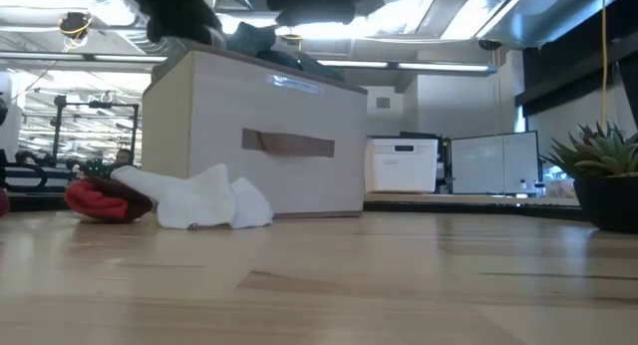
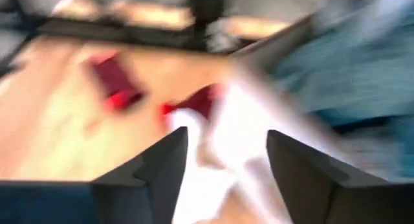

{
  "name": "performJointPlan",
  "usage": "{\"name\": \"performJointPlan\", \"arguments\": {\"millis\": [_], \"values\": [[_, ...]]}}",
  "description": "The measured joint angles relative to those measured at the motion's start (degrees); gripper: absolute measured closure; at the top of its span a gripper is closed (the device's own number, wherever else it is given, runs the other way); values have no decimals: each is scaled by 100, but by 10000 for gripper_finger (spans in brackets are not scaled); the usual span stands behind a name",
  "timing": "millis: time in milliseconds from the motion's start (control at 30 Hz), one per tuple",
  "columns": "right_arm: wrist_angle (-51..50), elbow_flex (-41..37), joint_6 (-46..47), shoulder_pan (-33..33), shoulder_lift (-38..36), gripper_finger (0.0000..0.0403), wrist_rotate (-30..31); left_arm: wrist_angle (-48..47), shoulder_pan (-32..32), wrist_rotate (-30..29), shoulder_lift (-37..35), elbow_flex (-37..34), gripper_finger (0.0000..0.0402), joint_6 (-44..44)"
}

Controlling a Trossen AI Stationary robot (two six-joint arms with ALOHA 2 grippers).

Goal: Sort clothes
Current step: Put the green patterned shirt into the laundry organizer, then put the white sock into the laundry organizer

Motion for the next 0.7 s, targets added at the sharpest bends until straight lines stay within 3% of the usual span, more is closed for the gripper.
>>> {"name": "performJointPlan", "arguments": {"millis": [67, 233, 500, 700], "values": [[-112, -2, 4, 139, 173, 163, -311, 7, -105, 0, -197, 0, 231, 12], [-89, -4, -318, 349, 829, 128, -172, -340, -200, 0, -496, 2, 231, -29], [1114, 90, -755, 189, 2164, 130, -77, -556, -199, -42, -517, -74, 231, -194], [1124, 493, -775, -40, 2883, 132, 179, -414, -199, -54, -331, -74, 231, -198]]}}
